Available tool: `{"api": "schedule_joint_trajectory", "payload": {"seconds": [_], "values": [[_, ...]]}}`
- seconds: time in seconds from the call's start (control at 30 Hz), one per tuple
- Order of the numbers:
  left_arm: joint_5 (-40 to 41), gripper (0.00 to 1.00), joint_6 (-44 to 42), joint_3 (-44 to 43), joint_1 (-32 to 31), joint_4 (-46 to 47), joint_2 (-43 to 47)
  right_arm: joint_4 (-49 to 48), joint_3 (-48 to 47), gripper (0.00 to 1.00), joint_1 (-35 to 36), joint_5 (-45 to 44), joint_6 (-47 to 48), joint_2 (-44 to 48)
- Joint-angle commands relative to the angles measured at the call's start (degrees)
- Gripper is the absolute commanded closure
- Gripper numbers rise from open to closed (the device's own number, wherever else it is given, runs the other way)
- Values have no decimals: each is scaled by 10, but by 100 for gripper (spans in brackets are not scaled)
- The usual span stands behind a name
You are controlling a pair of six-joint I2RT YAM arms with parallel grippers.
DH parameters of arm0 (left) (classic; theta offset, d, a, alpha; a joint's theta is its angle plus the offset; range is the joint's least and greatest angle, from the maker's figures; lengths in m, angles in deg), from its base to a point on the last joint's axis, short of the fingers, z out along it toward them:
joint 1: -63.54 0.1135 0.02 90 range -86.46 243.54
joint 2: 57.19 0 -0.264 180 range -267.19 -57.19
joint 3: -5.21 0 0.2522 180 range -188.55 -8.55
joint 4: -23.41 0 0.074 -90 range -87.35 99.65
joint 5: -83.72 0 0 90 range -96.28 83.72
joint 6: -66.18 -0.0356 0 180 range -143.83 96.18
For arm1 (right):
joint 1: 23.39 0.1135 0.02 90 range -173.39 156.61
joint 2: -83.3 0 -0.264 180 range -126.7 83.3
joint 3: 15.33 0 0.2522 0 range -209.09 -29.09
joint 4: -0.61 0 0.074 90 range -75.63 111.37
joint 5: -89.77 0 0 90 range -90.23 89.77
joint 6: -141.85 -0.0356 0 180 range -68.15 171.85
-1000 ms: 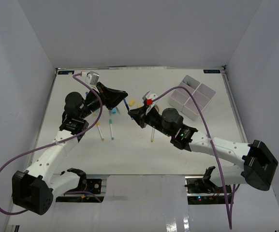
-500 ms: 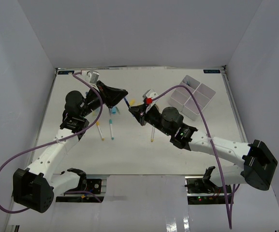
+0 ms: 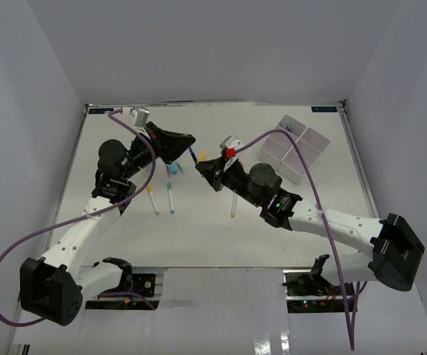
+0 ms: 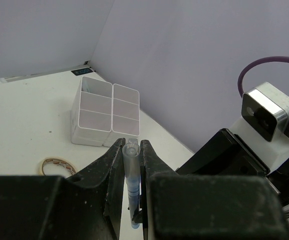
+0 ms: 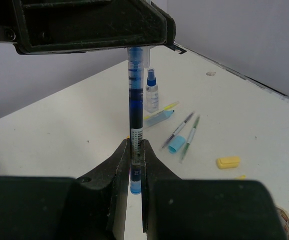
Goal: Sort the stationery into containers
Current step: Close the pen cap on the pen.
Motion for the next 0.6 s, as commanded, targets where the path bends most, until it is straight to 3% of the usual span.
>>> {"api": "schedule_joint_trajectory", "payload": {"seconds": [0.0, 0.13, 0.23, 0.3, 0.43, 0.57], "values": [[-22, 83, 9, 16, -2, -18, -7, -124, -47, 92, 1, 2, -10, 12], [-27, 83, 14, 14, -2, -19, -14, -126, -49, 92, 1, -3, -6, 14], [-25, 91, 5, 6, -2, -38, -21, -119, -56, 92, 1, -7, 3, 14], [-25, 91, -4, -2, -2, -51, -23, -110, -60, 92, 1, -10, 11, 17], [-29, 90, -13, -14, -2, -71, -34, -110, -63, 92, 1, -17, 21, 21], [-37, 83, -21, -33, -1, -104, -52, -101, -76, 92, 1, -15, 28, 18]]}}
